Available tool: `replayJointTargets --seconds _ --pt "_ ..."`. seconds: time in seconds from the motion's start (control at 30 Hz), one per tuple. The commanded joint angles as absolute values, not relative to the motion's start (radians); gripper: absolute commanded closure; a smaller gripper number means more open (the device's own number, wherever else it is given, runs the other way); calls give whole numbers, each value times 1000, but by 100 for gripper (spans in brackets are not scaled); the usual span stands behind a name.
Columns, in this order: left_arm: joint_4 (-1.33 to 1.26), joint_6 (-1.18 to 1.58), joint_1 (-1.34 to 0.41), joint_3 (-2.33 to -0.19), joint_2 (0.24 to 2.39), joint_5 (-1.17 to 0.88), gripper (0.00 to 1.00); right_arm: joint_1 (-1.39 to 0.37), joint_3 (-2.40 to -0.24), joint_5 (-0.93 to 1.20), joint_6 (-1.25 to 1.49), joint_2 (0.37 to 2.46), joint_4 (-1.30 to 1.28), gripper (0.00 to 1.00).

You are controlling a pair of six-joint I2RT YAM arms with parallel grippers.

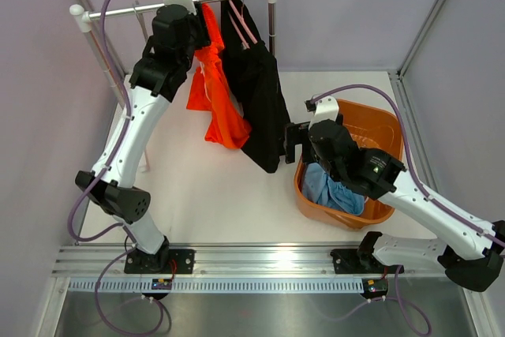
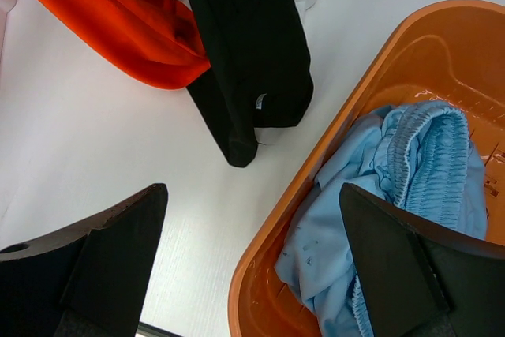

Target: Remove the shorts from the hanger

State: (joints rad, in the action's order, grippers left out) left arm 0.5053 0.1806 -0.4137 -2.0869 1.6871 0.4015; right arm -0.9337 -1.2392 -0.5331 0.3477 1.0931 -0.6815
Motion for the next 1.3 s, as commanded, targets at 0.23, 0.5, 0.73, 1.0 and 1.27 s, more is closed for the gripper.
replayJointTargets --seconds 0.23,0.5,0.73,1.0,1.27 --pt "411 210 -422 -2151 1762 448 50 -925 -1229 -584 334 1052 -713 0" --pt "414 198 -422 -2226 1859 457 47 -925 -1210 -604 325 1042 -712 0" --pt "417 189 -420 -2238 1893 483 46 -925 -1190 -609 319 1040 -701 0" --pt "436 181 -420 -2237 1885 499 93 -923 -1173 -606 318 1028 -696 0" --pt "449 124 -422 -2278 1824 434 100 -925 -1172 -604 318 1029 -686 1"
